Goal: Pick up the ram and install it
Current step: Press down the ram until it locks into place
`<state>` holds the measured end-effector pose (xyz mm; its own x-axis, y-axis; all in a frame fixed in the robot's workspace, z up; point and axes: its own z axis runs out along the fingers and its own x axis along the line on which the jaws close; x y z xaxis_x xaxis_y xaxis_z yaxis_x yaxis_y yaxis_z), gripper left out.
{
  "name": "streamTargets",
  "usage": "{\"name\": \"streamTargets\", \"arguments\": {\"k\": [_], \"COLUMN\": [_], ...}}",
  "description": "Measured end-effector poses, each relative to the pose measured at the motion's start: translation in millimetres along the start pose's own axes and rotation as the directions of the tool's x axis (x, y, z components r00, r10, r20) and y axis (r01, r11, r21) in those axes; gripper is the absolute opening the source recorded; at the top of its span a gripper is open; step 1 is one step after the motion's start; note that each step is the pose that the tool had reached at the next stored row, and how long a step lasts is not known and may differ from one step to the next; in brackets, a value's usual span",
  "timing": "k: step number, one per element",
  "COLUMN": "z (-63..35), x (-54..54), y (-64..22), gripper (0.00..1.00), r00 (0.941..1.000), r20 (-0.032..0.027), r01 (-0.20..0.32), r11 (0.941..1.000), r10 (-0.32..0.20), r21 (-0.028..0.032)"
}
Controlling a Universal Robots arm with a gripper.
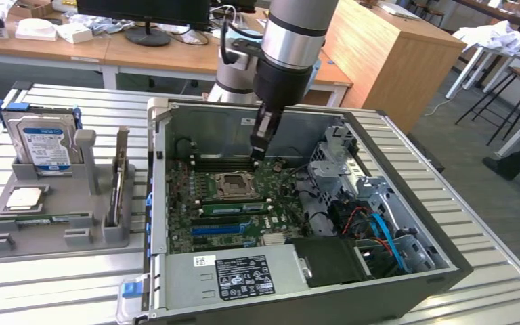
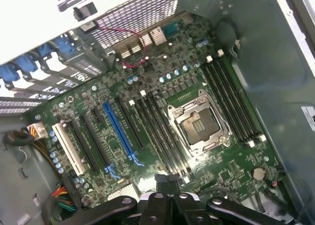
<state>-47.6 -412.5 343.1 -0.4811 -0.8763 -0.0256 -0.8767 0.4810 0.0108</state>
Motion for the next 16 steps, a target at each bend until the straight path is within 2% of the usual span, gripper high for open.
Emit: {"name": "streamTargets", "arguments": {"k": [9, 16], "z": [0.1, 0.1], "x": [0.1, 0.2], "y": [0.5, 0.6], "gripper": [0.1, 0.1], "r00": [0.9957, 0.9837], "r20": [0.0011, 0.0024], "r01": [-0.092, -0.18], "r11": [0.9957, 0.9837], "r10": [0.092, 0.18], "r21": [0.0023, 0.0044]}}
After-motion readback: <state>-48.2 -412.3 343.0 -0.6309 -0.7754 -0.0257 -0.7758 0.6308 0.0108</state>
